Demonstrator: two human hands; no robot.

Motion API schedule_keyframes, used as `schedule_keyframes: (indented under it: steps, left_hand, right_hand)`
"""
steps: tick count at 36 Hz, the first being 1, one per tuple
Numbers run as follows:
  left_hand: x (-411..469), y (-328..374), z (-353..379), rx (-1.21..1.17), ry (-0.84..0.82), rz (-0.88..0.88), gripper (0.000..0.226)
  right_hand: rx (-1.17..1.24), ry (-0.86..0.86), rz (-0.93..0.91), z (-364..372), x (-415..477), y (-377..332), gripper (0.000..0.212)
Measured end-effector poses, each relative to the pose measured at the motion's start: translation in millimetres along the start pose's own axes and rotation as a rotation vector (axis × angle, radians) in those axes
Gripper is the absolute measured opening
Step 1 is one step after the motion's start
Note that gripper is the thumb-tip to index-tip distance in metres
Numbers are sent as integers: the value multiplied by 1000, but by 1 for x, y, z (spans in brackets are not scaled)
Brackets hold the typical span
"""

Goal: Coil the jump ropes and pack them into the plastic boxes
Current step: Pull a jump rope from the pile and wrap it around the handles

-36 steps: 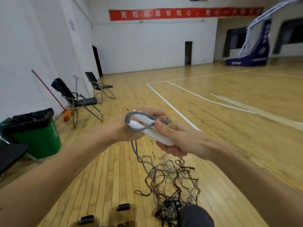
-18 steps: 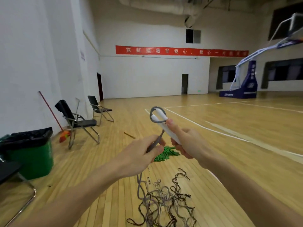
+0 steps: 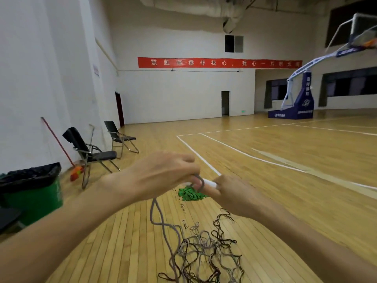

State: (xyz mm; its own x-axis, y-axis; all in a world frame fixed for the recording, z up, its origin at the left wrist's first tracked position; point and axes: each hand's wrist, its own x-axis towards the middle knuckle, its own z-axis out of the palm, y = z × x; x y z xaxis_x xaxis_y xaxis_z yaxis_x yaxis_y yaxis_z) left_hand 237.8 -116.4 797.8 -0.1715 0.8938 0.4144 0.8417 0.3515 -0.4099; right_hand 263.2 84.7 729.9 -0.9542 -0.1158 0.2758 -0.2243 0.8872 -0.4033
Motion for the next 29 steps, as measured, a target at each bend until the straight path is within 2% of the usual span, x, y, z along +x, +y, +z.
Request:
schedule_keyframes:
  steps: [4,7,9,11,15,19,20,24,26,27,29]
  left_hand:
    - [9,-12,-21,-270,-77,-164,28]
    - [11,-20,-28,-333,-66,-240,32]
    - [12,-20,-30,-398,-65,-263,30]
    - [14,-18,-29,-446,-57,-277,28]
    - [16,-11,-27,-497,-67,-275,25]
    - [15,-6,-19,-545,-103,-282,29]
    - [13,-4,-17,-568,-102,-288,29]
    - [-3,3,-10,-716,-40,-360,30]
    - [-16,11,-5,-847,-15,-484,21]
    - [-21,16,-3,-937,-13,-556,23]
    - [-29,29,4,-1059,-21,-637,42]
  right_hand:
    - [-41,-30,-146,-5,-9,-11,69]
    - [-32,-20,-242,-2,-17,-15,69]
    - [27,-7,-288,-2,-20,-19,77]
    - [63,17,-306,-4,-21,-23,84]
    - [68,26,-311,-8,-22,-34,80]
    - [117,8,-294,-10,-28,-40,102]
    - [144,4,-297,-10,-29,-40,102]
    - [409,-14,-258,-12,-39,-38,78]
    - [570,-3,-181,-18,-45,-37,76]
    - [629,4,-141,-22,-47,-37,72]
    - [695,5,-100,-28,-51,-37,66]
